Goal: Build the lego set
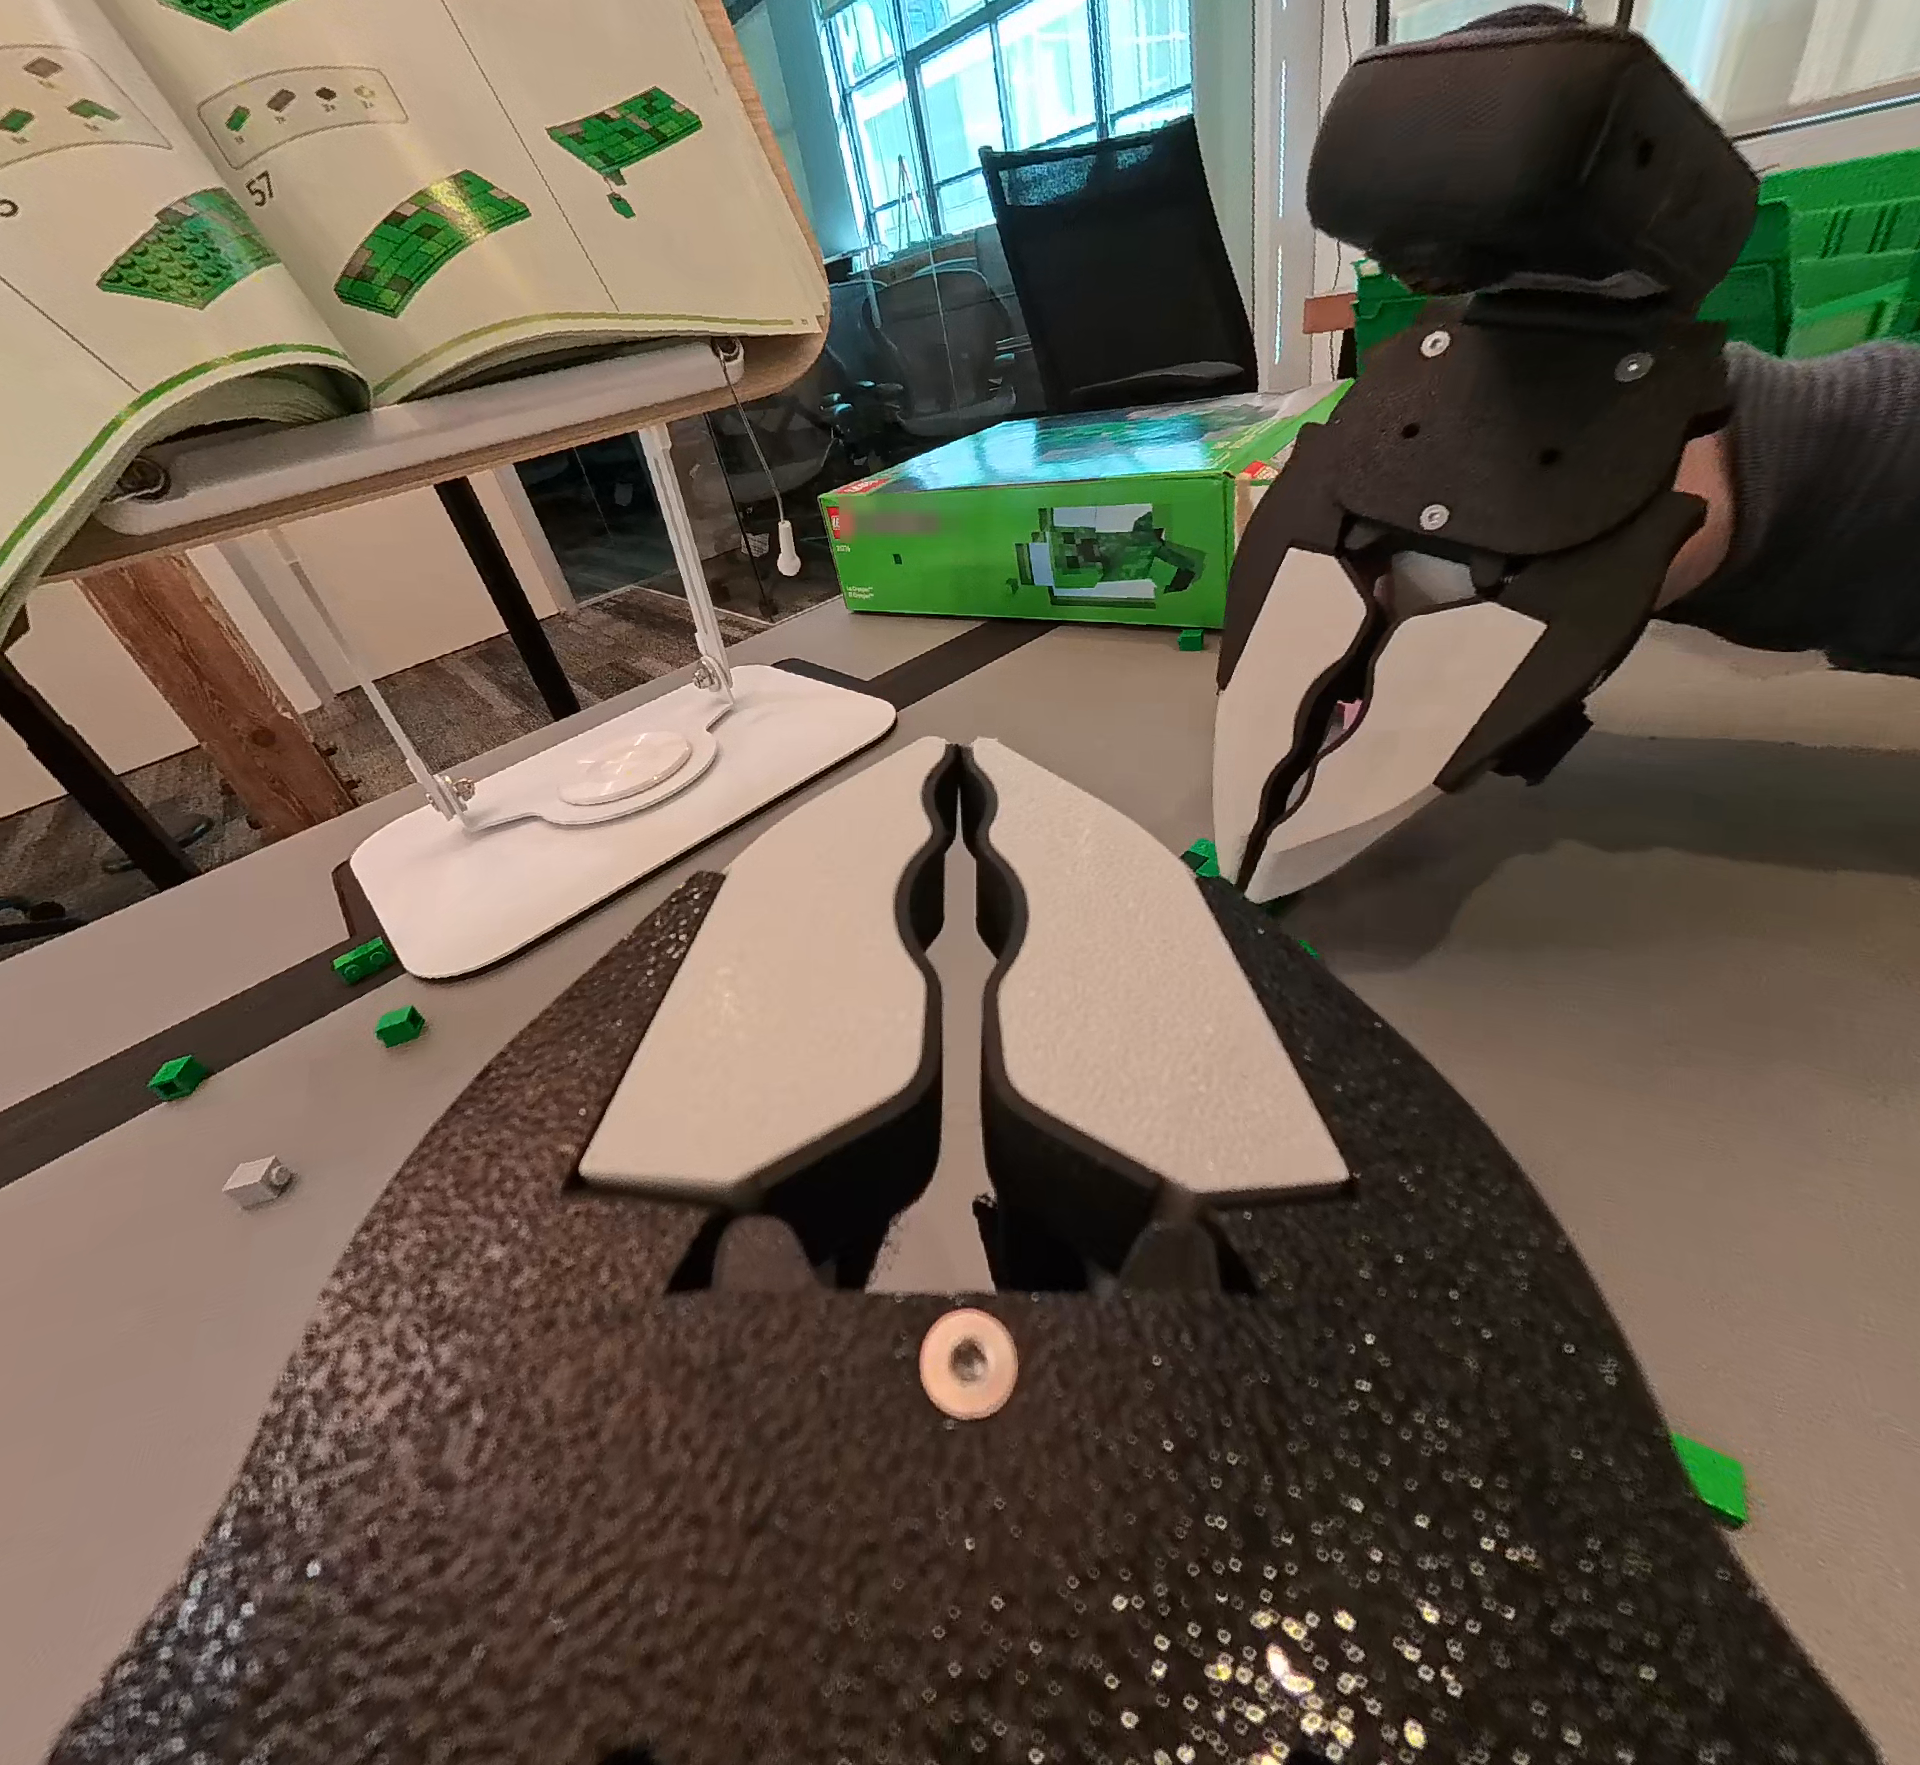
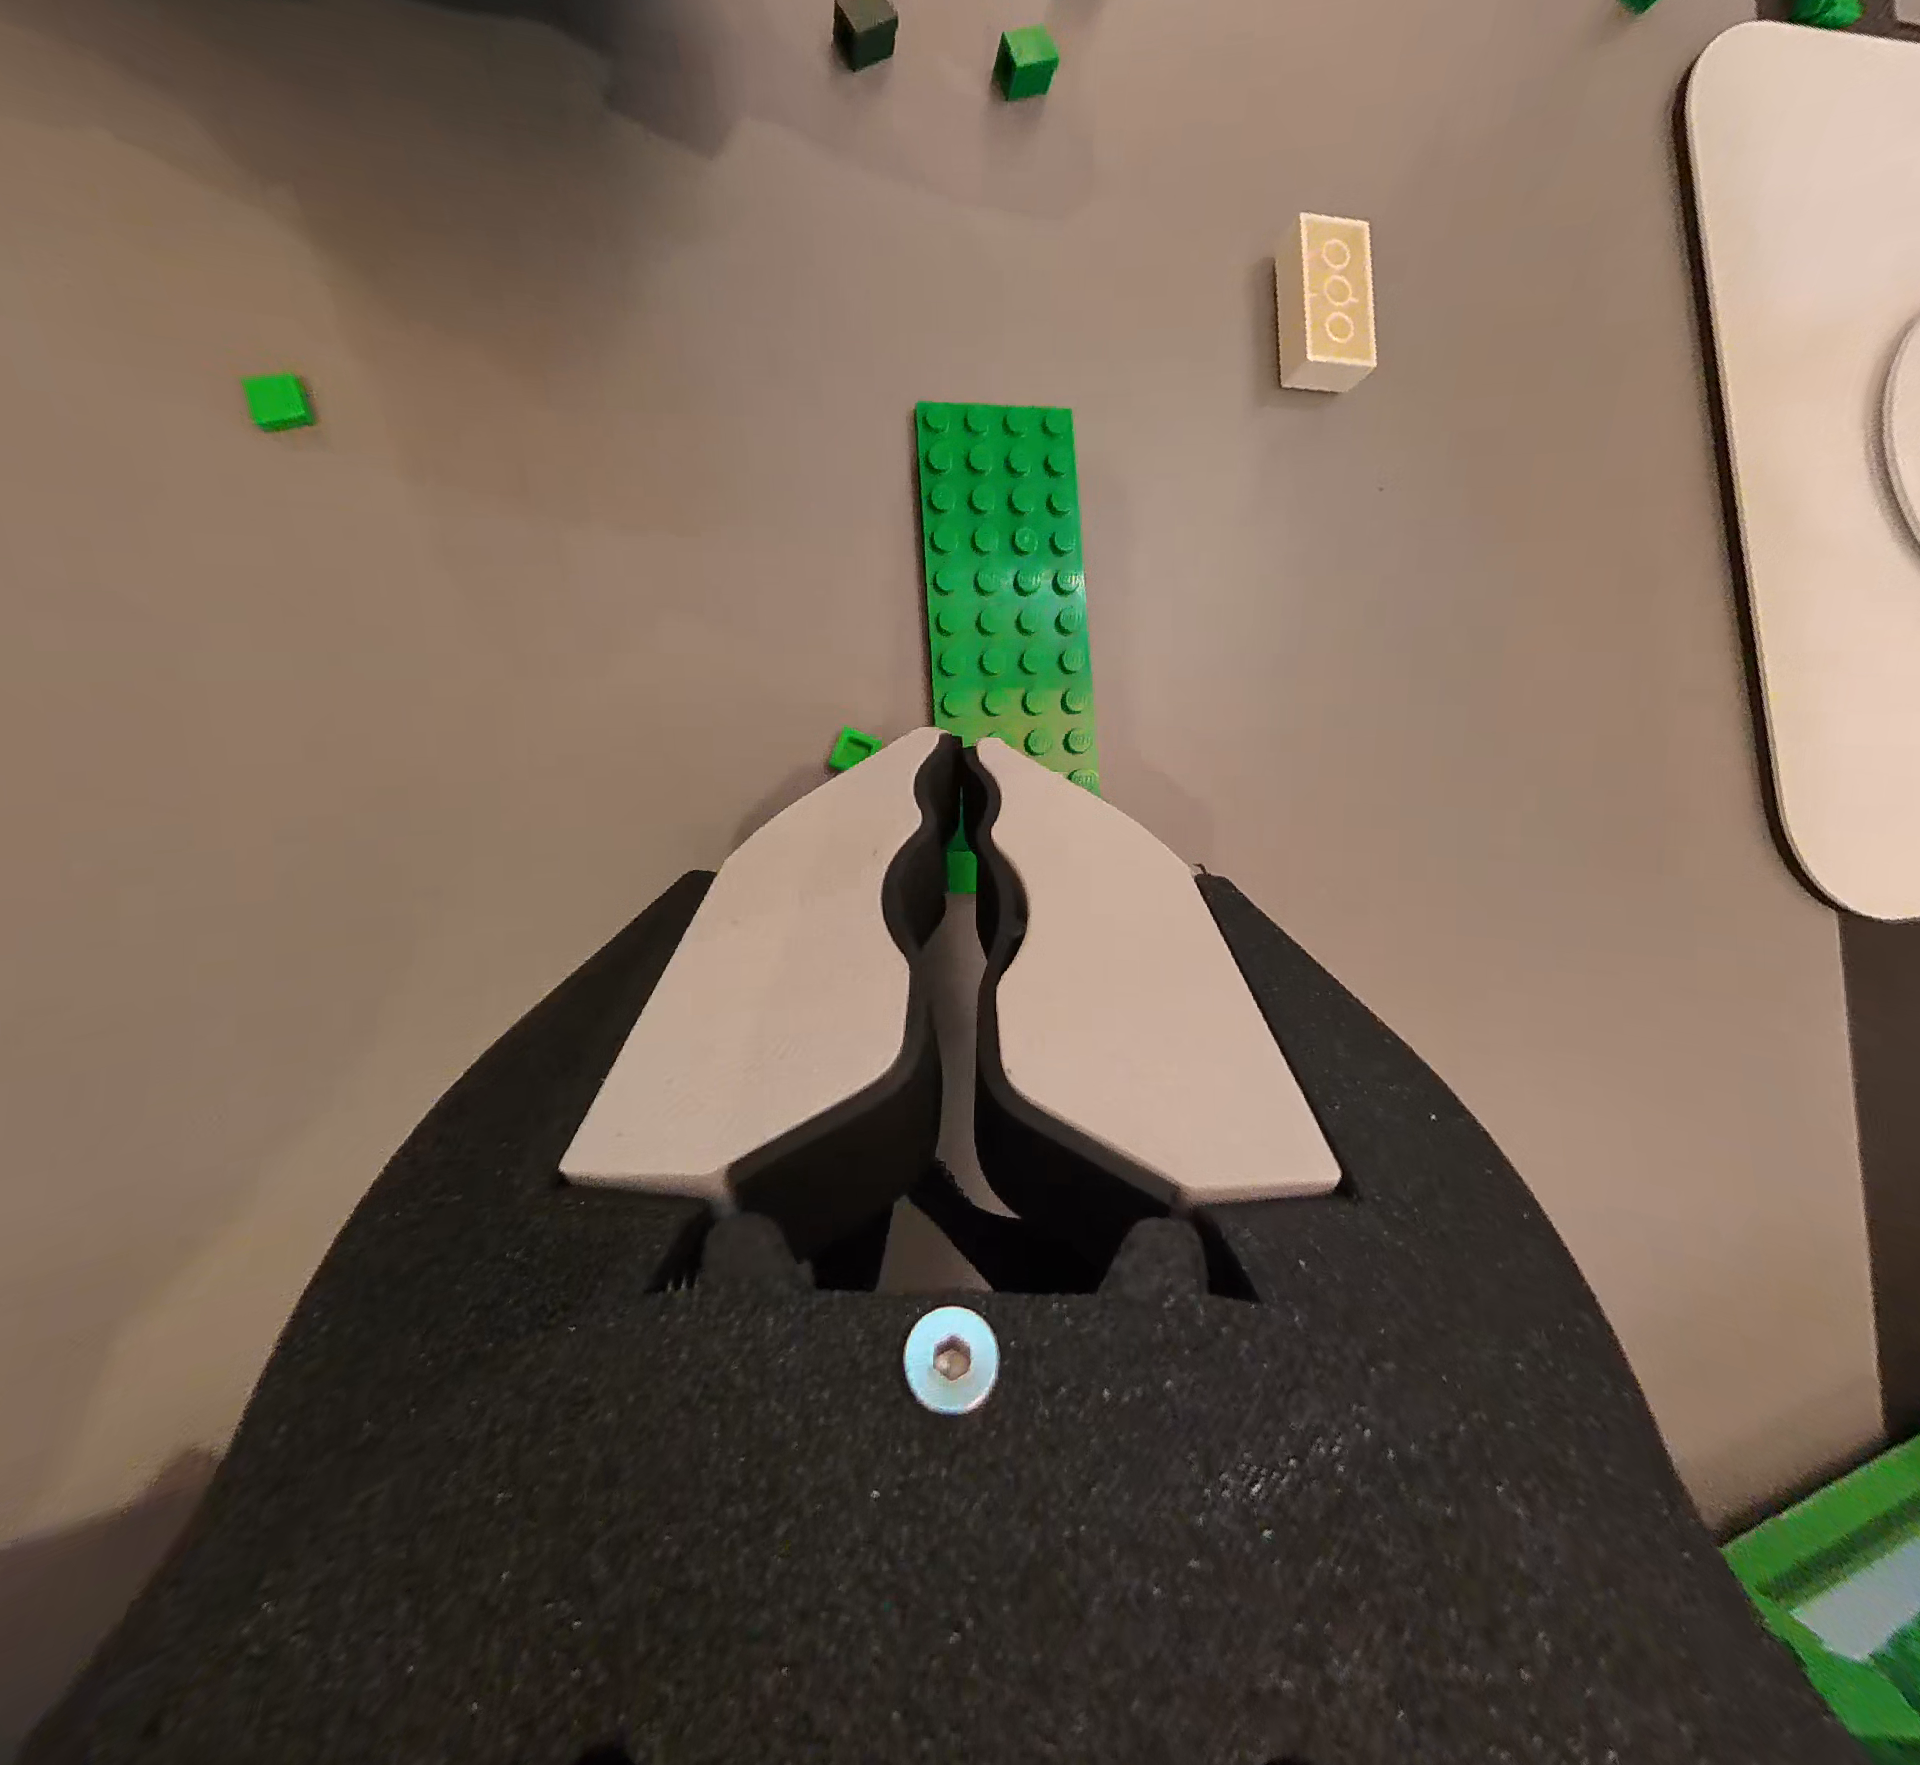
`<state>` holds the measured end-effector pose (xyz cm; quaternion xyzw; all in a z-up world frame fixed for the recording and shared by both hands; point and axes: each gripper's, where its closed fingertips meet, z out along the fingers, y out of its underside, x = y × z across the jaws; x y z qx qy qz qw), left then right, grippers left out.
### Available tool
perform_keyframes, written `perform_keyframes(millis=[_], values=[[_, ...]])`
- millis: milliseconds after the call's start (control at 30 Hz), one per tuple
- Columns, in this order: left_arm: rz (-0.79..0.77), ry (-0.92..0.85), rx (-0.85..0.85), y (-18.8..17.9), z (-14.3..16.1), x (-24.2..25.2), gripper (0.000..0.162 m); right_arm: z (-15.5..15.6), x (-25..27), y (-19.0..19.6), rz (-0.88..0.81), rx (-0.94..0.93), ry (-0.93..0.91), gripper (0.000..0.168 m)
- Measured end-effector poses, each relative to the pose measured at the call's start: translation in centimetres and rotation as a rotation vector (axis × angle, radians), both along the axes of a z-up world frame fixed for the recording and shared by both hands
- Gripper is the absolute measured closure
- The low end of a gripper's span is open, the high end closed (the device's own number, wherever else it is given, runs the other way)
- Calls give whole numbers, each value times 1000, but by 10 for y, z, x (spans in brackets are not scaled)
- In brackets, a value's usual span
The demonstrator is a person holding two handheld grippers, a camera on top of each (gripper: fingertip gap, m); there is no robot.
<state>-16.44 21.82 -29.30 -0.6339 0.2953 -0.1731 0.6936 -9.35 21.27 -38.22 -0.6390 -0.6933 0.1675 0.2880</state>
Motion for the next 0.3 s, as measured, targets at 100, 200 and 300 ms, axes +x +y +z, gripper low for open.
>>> perform_keyframes(millis=[100,200,300], values=[[2,0,0,0,0,0,162,2,2,0,-13,-11,11,168],[3,-1,1,0,0,0,162,5,3,-11,-13,-109,15,164],[1,0,1,0,0,0,162,1,4,-16,-2,-110,-28,157]])
